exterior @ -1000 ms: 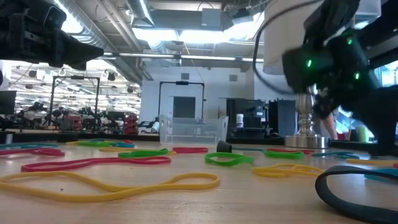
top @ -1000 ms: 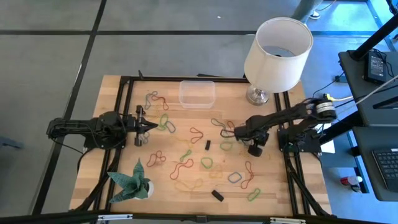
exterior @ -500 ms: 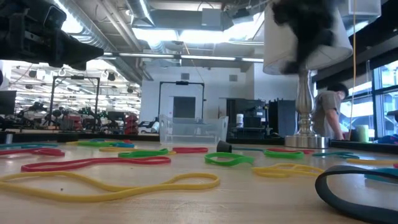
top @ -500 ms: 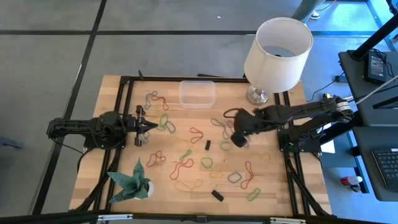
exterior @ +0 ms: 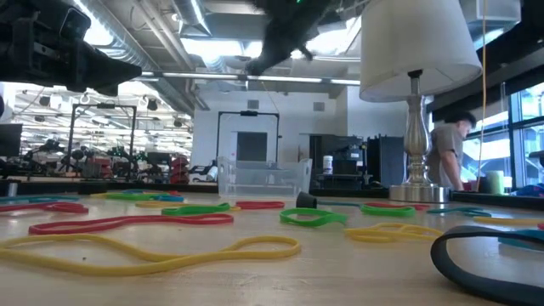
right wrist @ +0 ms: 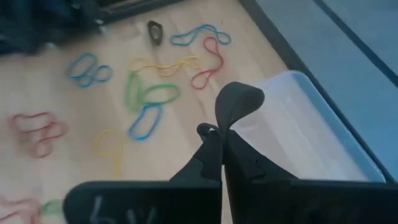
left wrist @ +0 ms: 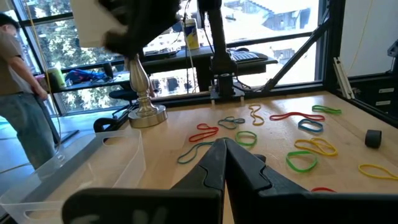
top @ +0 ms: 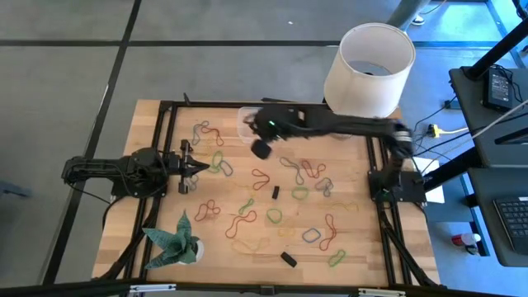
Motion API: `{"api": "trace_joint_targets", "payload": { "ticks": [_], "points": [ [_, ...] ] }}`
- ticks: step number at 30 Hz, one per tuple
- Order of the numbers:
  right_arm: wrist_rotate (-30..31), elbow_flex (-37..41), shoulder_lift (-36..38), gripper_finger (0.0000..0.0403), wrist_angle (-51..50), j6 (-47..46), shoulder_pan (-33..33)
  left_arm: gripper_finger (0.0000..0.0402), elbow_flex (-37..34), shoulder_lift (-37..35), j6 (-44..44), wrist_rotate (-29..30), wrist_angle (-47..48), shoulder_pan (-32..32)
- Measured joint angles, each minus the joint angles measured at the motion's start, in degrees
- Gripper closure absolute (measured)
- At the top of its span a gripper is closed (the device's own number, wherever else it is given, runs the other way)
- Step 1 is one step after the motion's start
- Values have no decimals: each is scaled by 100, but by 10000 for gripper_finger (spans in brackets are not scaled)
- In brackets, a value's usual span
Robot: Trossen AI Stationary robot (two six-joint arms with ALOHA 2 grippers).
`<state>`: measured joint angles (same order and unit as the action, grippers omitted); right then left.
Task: Pick and place rubber bands into bin
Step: Put the black rubber band into the transparent bin
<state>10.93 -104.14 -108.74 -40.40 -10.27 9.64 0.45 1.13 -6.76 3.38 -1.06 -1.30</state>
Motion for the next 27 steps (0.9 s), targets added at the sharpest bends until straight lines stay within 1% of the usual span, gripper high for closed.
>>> {"api": "trace_joint_targets", "payload": {
  "ticks": [3,6,9,13,18,23,27],
  "points": [
    [-317,-517,-724,403,-101,121,394,400,-2,0,0,0,-2,0],
    [-350,-850,-1325,403,-273,123,717,400,-2,-1,0,0,-1,1],
    [-350,-974,-1790,403,-506,-63,971,400,0,-1,0,0,-1,0],
    [-350,-974,-2188,397,-691,-318,1156,400,-2,-2,0,0,0,0],
    [-349,-977,-2372,356,-694,-763,1219,400,-1,0,0,0,-2,1],
    [-354,-981,-2368,302,-685,-1216,1215,400,0,-2,0,0,0,0],
    [-360,-981,-2350,270,-761,-1659,1206,400,0,-1,0,0,-2,2]
  ]
}}
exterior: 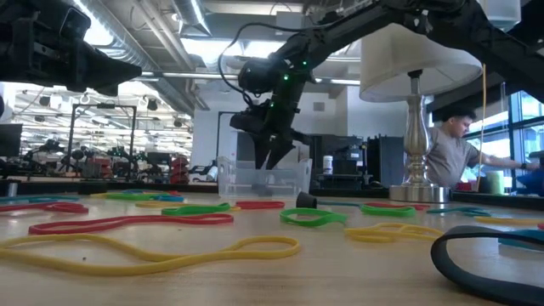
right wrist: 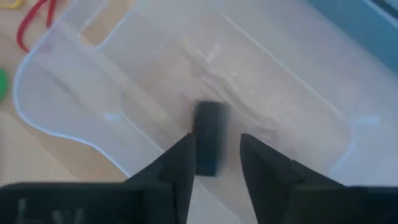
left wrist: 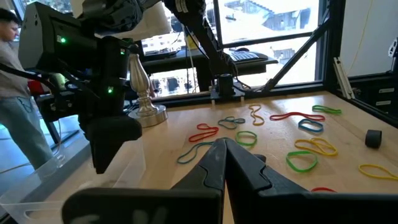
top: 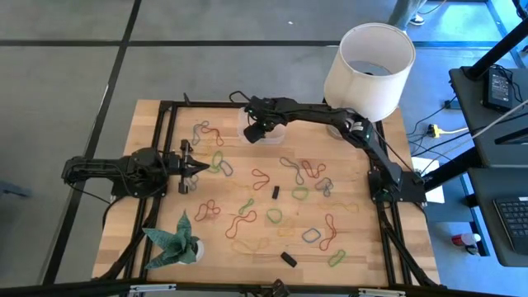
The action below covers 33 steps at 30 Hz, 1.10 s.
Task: Pick and place rubber bands into bin
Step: Put the black rubber band into the transparent bin, then put the red rubber band into the transparent bin
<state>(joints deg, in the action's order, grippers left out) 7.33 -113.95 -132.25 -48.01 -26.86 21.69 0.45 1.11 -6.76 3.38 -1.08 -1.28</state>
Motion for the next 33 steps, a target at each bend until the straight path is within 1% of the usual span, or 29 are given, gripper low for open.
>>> {"api": "trace_joint_targets", "payload": {
  "ticks": [4,8,13,18,20,22,26,30,33],
  "points": [
    [-35,0,23,255,-81,-143,-58,400,-2,1,0,0,0,0],
    [40,0,267,264,-111,-137,-286,400,-2,0,0,0,1,-1],
    [242,-2,776,305,-311,32,-728,400,0,0,0,0,2,-1],
    [1072,2,1294,357,-868,62,-1345,400,0,1,0,0,0,0],
    [1147,199,1554,380,-879,4,-1566,400,-1,1,33,0,1,-2],
    [1179,553,1855,396,-814,-133,-1779,400,-1,0,195,1,1,3],
    [1185,1792,2605,390,-291,-534,-2247,400,-2,1,418,2,2,5],
    [1165,3334,3619,394,829,-1100,-2696,400,0,1,455,7,2,2],
    [1290,4424,4324,399,1650,-1458,-2948,400,0,1,510,13,0,2]
  ]
}}
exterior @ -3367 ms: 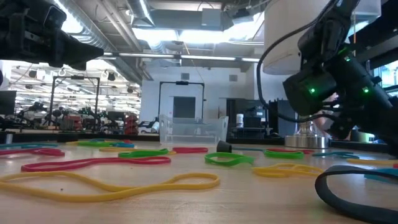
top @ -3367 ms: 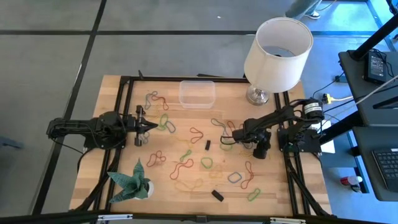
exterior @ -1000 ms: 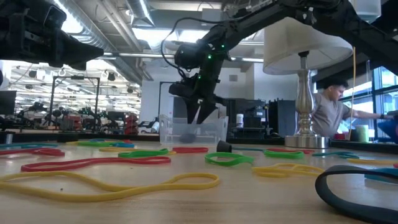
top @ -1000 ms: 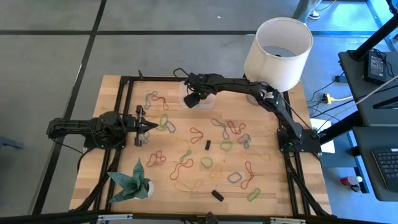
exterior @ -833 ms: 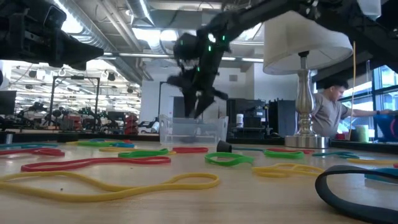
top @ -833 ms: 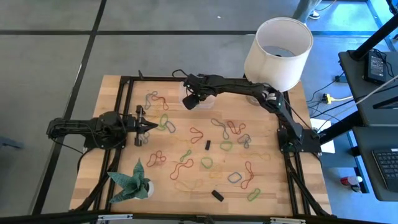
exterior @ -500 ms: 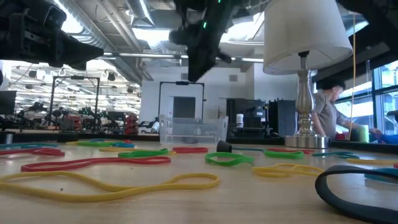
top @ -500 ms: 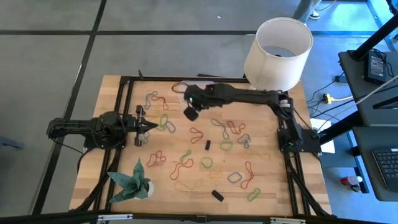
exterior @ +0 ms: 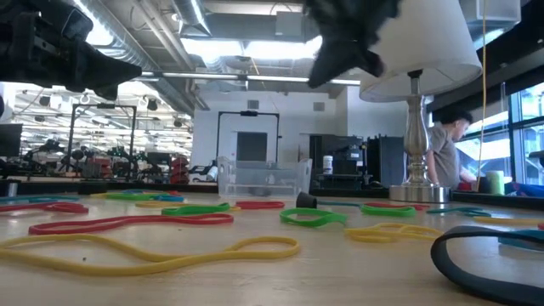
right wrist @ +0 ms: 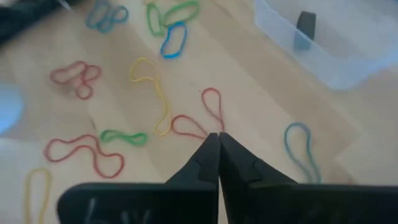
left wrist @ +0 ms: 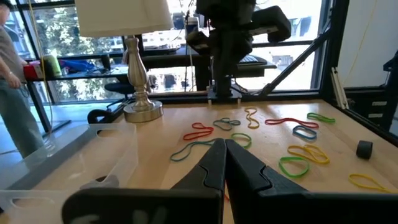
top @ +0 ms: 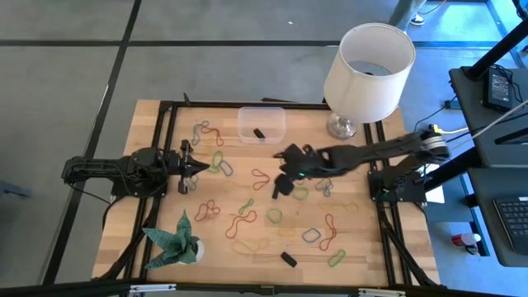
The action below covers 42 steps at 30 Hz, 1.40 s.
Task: Pick and place rubber bands into bin
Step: Put the red rubber band into the transparent bin
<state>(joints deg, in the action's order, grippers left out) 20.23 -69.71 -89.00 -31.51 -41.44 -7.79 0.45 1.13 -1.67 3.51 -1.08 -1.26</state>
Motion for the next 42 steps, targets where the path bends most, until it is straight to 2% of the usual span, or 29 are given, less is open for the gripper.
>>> {"api": "trace_joint_targets", "payload": {
  "ticks": [2,6,10,15,23,26,28,35,42],
  "points": [
    [114,605,459,396,449,-294,-132,400,-1,0,204,18,-32,0],
    [136,1556,1259,393,1036,-569,-341,400,24,44,528,442,-84,0],
    [142,2229,1932,400,1153,-585,-495,400,361,546,544,594,-101,13],
    [116,2853,2710,394,1105,-204,-523,400,1188,2076,682,684,3,13],
    [106,3621,3783,400,1117,885,-520,400,3074,4832,1664,2153,409,-98],
    [64,3961,4118,398,1125,1046,-520,400,3690,5604,1766,2356,637,-290],
    [60,4173,4320,398,1160,1053,-520,400,4065,6014,1762,2257,743,-430],
    [55,4664,4763,398,1181,1034,-520,400,5018,6993,1798,1331,1257,-985],
    [52,4684,4764,385,1514,437,-520,393,5699,7611,1555,135,2809,-1940]
  ]
}}
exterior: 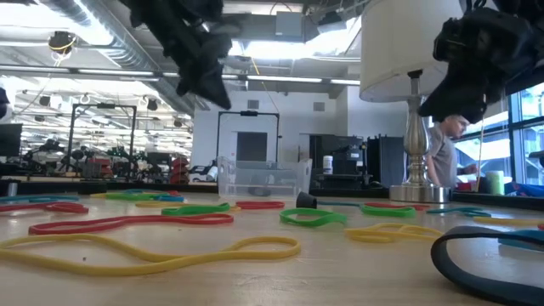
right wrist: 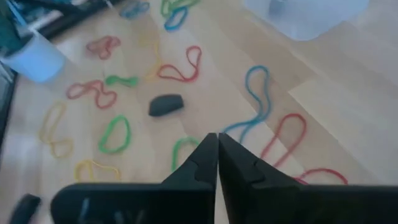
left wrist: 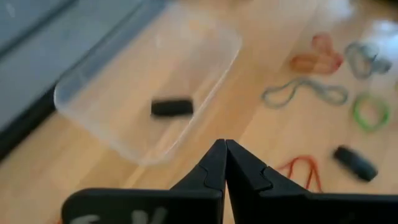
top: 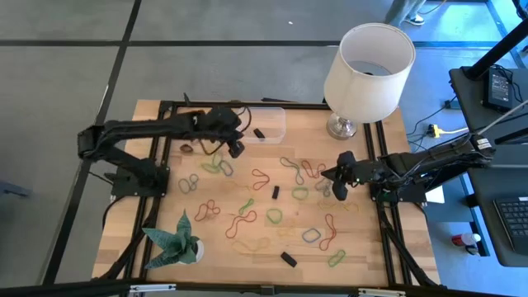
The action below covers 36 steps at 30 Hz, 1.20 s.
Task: Pick and place rubber bands into bin
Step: Put the red rubber band into the transparent bin
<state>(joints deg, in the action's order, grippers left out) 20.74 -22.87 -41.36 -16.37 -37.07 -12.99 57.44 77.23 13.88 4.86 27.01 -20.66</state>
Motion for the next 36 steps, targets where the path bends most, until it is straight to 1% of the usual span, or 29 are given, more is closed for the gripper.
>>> {"api": "trace_joint_targets", "payload": {
  "ticks": [4,8,10,12,14,15,20,25,32,36],
  "points": [
    [64,0,0,385,208,-10,7,354,230,392,32,-252,721,-555],
    [258,-2,0,385,373,-19,45,293,314,737,300,-214,1083,-1085],
    [286,-2,0,385,485,-50,74,263,309,879,780,-38,1245,-1333],
    [293,-4,0,389,589,-153,112,238,309,1020,1529,197,1271,-1547],
    [292,-4,0,394,656,-208,125,222,309,1162,2216,273,1312,-1721],
    [291,-4,0,396,682,-276,127,217,309,1224,2399,273,1310,-1787],
    [287,-7,0,398,768,-497,125,212,309,1600,3081,281,1306,-1968],
    [281,-7,-3,391,781,-480,126,226,309,2032,3534,279,1303,-2005],
    [272,-7,-3,397,784,-443,125,244,309,2544,4050,296,1253,-2005],
    [268,-7,-5,394,782,-438,125,254,327,2771,4246,309,1223,-2005]
  ]
}}
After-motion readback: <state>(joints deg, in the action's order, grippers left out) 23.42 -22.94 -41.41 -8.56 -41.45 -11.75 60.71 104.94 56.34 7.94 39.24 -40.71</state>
